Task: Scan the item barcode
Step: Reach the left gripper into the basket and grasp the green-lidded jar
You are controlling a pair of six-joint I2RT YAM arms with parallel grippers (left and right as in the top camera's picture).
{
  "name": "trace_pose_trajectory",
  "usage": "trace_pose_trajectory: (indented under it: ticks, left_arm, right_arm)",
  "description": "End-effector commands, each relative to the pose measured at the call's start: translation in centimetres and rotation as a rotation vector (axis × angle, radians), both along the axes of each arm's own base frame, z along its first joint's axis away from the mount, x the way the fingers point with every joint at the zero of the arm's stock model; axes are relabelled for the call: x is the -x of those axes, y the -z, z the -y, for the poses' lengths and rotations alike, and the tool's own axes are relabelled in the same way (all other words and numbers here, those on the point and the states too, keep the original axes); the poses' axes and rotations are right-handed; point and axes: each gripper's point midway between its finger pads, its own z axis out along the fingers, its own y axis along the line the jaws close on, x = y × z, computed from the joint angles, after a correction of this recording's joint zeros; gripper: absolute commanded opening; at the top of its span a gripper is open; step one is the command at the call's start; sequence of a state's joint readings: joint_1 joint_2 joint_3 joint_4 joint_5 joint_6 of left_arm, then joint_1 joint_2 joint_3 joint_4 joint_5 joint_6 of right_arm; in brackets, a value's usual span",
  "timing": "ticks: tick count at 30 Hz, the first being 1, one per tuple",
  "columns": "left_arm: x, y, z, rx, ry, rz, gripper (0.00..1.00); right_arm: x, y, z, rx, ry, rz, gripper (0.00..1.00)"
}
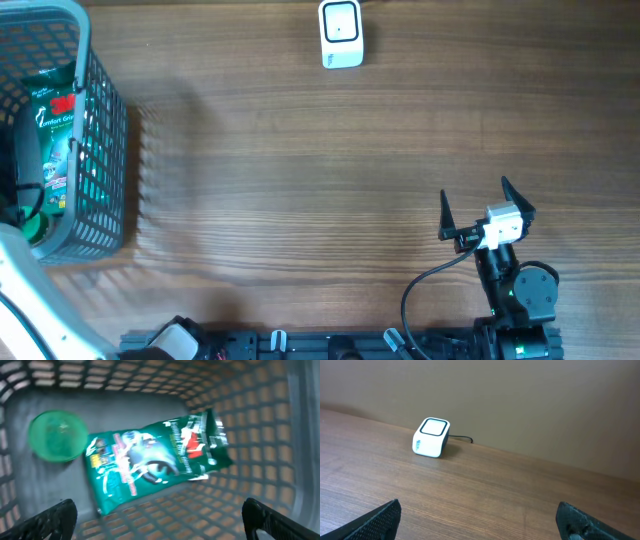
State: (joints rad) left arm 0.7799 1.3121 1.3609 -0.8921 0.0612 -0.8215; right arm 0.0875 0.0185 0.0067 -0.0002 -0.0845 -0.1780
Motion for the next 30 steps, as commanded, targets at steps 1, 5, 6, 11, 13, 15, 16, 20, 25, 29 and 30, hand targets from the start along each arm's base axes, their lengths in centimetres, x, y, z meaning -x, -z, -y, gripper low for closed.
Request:
trace_pose_trajectory:
  ticks: [1, 5, 6, 11, 13, 15, 16, 20, 25, 29, 30]
  left_arm:
    - [-0.3, 2.4, -0.9, 0.104, -0.057, -0.02, 1.0]
    - [-0.6, 4.2, -1.1, 0.122, -0.015, -0.074, 1.0]
    - [-0.5, 4.8, -1.0, 0.131, -0.001, -0.101, 1.0]
    - [-1.2, 4.7, -1.0, 0.078, 0.109, -0.119, 1.0]
    - [-2.6, 3.8, -1.2, -0.038, 0.268, -0.121, 1.0]
    - [-3.3, 3.1, -1.8, -0.154, 0.381, -0.148, 1.0]
    - [-3.5, 2.9, -2.0, -0.193, 0.416, -0.16, 1.0]
    - [-3.4, 2.1, -3.6, -0.362, 0.501, -0.259, 1.0]
    - [-1.3, 3.0, -4.4, -0.447, 0.597, -0.466, 1.0]
    - [0.9, 3.6, -5.8, -0.454, 0.523, -0.599, 1.0]
    - [1.1, 3.7, -5.9, -0.452, 0.518, -0.605, 1.0]
  right_arm:
    - [0.0, -0.1, 0.0, 0.004, 0.005, 0.004, 1.0]
    - [0.0, 0.0, 0.0, 0.004, 0.005, 0.004, 1.0]
    - [0.0, 0.0, 0.0, 0.004, 0.005, 0.004, 1.0]
    - [0.0, -0.1, 0.0, 0.004, 0.005, 0.005, 1.0]
    - [0.0, 0.0, 0.0, 0.004, 0.005, 0.004, 1.0]
    - [0.0, -0.1, 0.0, 0.004, 0.005, 0.004, 1.0]
    - [0.0, 0.0, 0.0, 0.004, 0.005, 0.004, 1.0]
    - [0.0, -0.1, 0.0, 0.004, 0.005, 0.004, 1.0]
    - [0.0, -0.1, 0.0, 0.004, 0.005, 0.005, 1.0]
    - [0.0, -0.1, 0.0, 0.004, 0.005, 0.004, 1.0]
    - [0.0, 0.0, 0.0, 0.004, 0.005, 0.004, 1.0]
